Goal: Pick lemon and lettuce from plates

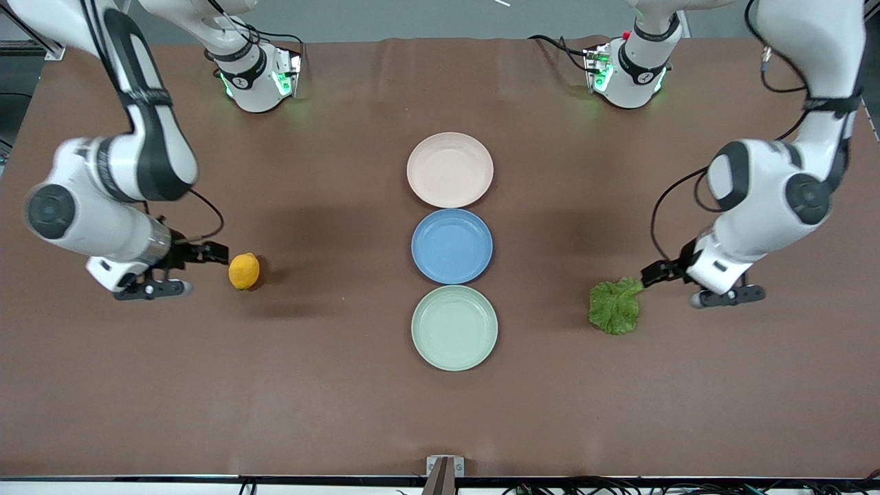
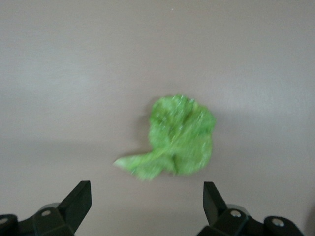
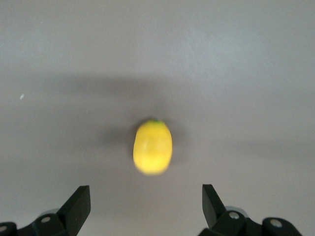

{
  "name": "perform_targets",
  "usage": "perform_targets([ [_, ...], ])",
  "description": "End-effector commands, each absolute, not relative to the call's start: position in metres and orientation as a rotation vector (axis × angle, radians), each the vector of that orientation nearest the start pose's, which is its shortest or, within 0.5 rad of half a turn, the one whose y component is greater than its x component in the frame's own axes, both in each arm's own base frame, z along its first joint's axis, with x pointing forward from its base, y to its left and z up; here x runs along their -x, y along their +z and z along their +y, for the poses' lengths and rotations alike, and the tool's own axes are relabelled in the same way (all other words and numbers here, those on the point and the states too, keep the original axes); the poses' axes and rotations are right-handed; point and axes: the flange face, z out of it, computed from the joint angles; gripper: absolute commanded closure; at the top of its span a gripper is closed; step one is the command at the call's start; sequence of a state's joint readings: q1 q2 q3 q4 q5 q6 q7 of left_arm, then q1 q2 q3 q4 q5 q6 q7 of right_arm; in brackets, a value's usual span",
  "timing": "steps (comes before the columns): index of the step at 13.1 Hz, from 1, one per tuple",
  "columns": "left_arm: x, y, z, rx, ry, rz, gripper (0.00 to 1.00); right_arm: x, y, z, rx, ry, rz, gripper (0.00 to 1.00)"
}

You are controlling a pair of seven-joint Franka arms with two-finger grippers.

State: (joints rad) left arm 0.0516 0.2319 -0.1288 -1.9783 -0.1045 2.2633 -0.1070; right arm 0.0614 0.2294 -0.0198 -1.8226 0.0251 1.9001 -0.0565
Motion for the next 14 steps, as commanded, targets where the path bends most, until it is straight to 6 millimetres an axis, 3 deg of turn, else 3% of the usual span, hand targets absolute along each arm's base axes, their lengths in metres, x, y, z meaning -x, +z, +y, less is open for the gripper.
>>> perform_targets([
  [1, -0.587, 0.424, -0.034, 3.244, -0.043, -0.113, 0.0, -0.616, 0.475, 0.011, 3.196, 0.286, -0.133, 0.0],
  [3, -0.586, 0.469, -0.035, 3.243, 0.031, -0.089, 0.0, -0.622, 0.518, 0.005, 3.22, 0.277, -0.115, 0.0],
  [5, -0.584, 0.52, -0.036, 3.244, 0.082, -0.036, 0.0, -0.625, 0.536, -0.003, 3.223, 0.244, -0.1, 0.0],
  [7, -0.585, 0.56, -0.033, 3.234, 0.059, -0.027, 0.0, -0.627, 0.538, -0.007, 3.215, 0.222, -0.065, 0.0],
  [10, -0.576, 0.616, -0.023, 3.233, 0.033, -0.039, 0.0, -0.626, 0.538, 0.001, 3.192, 0.22, -0.026, 0.0],
  [14, -0.558, 0.646, -0.016, 3.216, 0.031, -0.059, 0.0, -0.623, 0.54, -0.006, 3.108, 0.221, 0.008, 0.0],
])
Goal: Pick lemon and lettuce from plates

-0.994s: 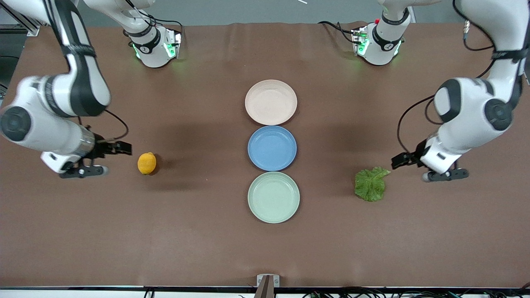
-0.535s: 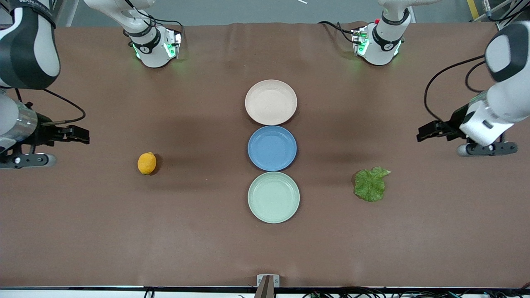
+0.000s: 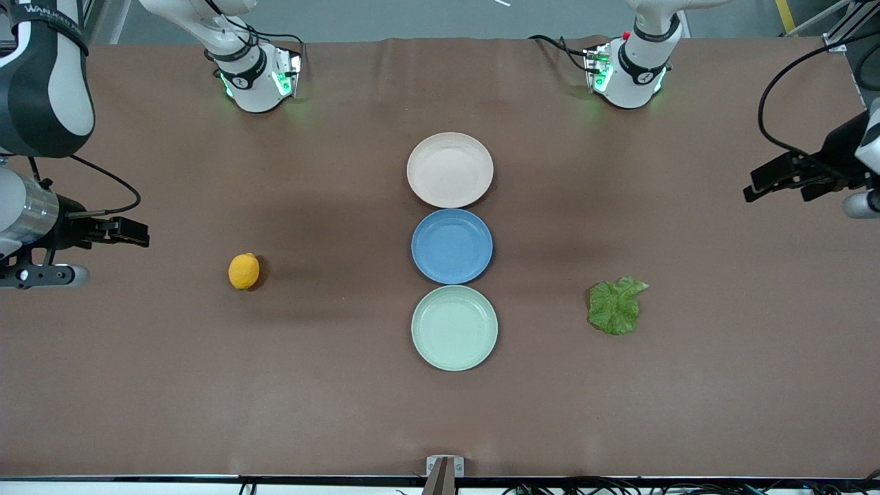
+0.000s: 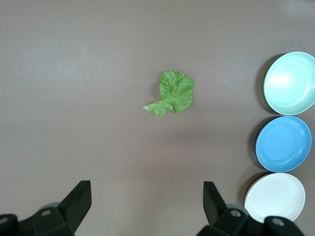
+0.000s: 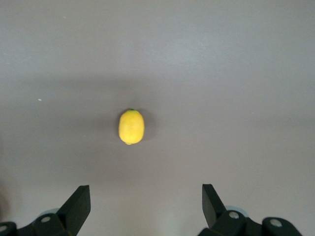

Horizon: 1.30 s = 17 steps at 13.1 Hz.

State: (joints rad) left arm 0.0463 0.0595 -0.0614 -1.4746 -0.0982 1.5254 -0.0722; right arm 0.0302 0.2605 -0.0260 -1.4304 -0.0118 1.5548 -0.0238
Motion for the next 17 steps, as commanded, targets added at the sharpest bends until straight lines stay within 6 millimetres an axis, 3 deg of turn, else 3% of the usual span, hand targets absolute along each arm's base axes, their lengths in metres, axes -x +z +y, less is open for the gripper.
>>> perform_targets([
  [1, -0.553, 0.65, -0.016, 3.208, 0.036, -0.054, 0.0, -0.621, 0.539, -0.003, 3.107, 0.229, -0.001, 0.0],
  [4, -0.547, 0.647, -0.016, 3.174, 0.063, -0.044, 0.0, -0.603, 0.541, -0.008, 3.109, 0.219, 0.019, 0.0],
  [9, -0.535, 0.646, -0.023, 3.17, 0.075, -0.018, 0.0, -0.553, 0.55, -0.009, 3.123, 0.11, 0.025, 0.0],
  [17, -0.533, 0.655, -0.016, 3.171, 0.041, -0.037, 0.0, -0.527, 0.575, -0.018, 3.125, 0.059, 0.048, 0.0],
])
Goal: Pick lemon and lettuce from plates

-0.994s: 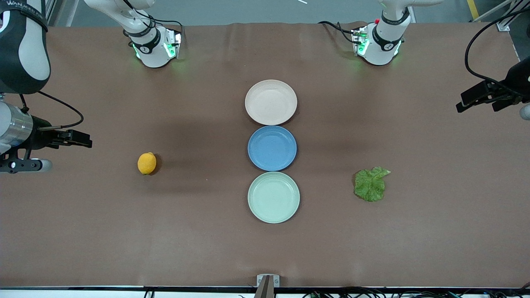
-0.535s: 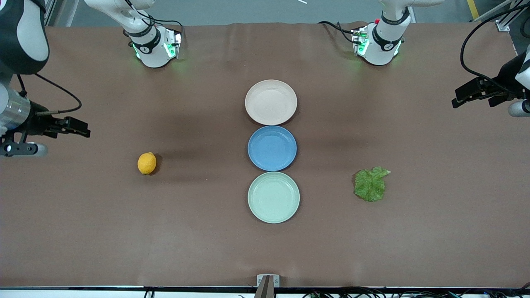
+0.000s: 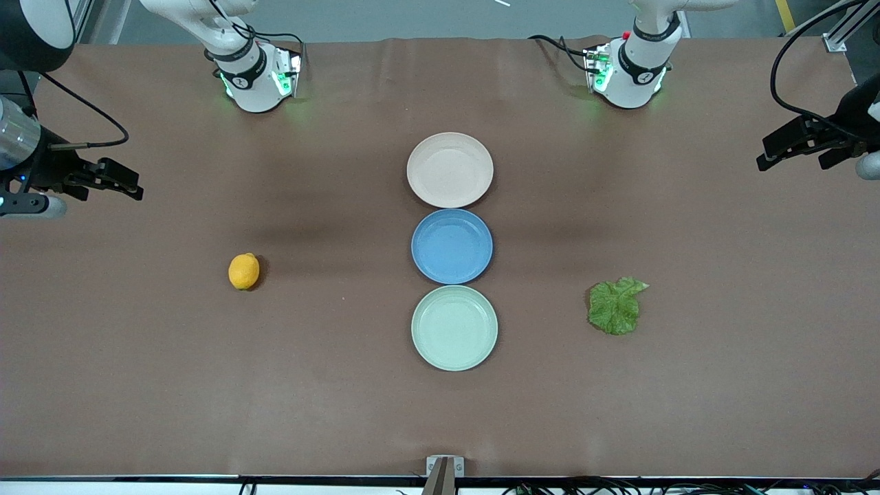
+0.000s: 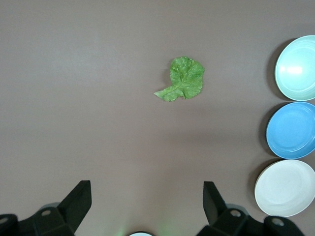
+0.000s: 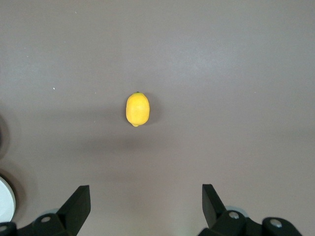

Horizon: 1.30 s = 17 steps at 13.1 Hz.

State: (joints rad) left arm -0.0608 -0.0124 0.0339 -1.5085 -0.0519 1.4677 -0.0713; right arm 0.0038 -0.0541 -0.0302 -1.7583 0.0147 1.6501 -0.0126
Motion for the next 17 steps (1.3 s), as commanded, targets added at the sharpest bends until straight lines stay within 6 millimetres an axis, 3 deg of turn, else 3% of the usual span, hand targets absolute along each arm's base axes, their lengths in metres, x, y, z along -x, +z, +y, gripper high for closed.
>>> perform_targets([
  [1, -0.5331, 0.6558, -0.016, 3.171, 0.034, -0.037, 0.0, -0.5265, 0.5768, -0.0176, 3.125, 0.055, 0.048, 0.0],
  [17, -0.5367, 0.6556, -0.0176, 3.162, 0.001, -0.032, 0.0, -0.5284, 0.5855, -0.0181, 3.138, 0.0, -0.002, 0.0],
])
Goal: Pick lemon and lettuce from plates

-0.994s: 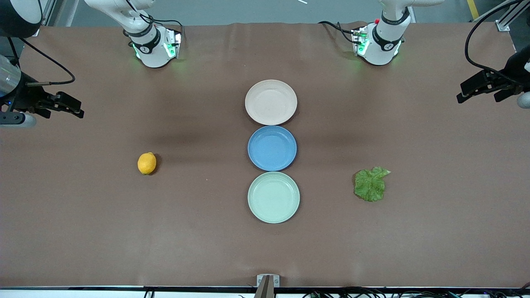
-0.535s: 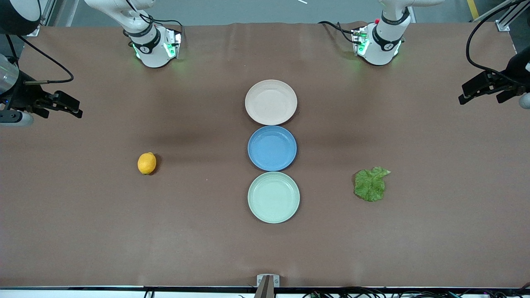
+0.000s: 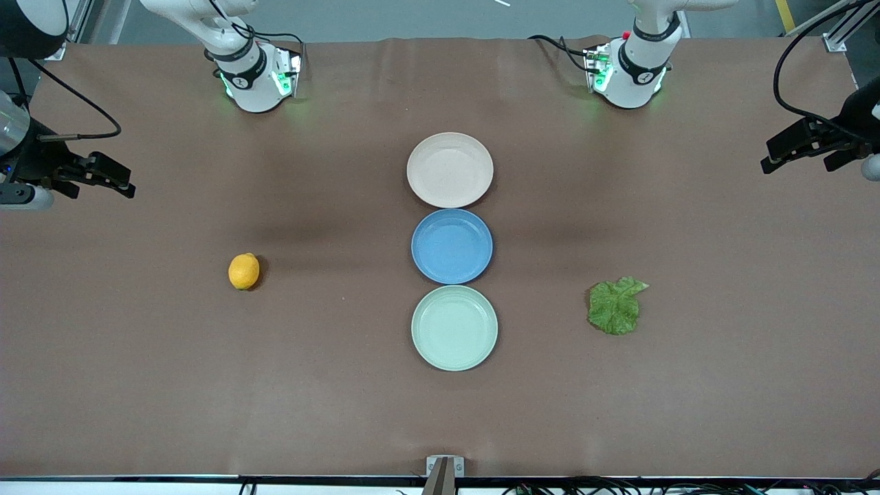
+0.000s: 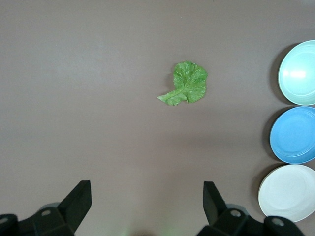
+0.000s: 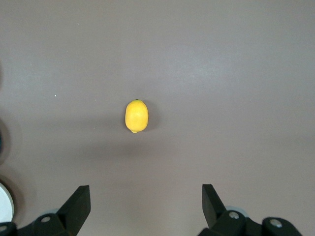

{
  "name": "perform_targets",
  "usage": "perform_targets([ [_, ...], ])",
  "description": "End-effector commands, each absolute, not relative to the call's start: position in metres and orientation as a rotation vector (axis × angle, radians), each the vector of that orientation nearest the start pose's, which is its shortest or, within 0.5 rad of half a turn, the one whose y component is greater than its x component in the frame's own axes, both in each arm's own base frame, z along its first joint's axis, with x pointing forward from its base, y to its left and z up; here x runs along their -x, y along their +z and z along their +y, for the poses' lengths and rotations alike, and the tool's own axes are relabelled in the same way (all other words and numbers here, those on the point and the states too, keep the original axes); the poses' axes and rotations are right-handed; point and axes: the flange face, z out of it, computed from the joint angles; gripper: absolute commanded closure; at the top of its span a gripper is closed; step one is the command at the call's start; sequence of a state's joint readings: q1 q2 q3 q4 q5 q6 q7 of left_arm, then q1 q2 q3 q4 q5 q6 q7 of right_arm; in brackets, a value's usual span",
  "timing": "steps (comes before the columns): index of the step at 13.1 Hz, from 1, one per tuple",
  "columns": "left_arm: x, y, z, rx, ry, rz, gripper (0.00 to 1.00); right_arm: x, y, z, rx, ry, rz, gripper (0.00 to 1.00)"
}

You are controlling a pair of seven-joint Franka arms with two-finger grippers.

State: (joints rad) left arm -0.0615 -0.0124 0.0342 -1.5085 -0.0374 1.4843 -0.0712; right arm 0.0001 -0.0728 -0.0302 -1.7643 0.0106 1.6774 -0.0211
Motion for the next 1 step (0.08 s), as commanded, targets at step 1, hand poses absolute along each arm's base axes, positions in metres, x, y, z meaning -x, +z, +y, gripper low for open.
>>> perform_targets([
  [1, -0.5367, 0.6556, -0.0177, 3.164, 0.001, -0.029, 0.0, -0.5284, 0.5855, -0.0181, 3.138, 0.0, -0.002, 0.0],
])
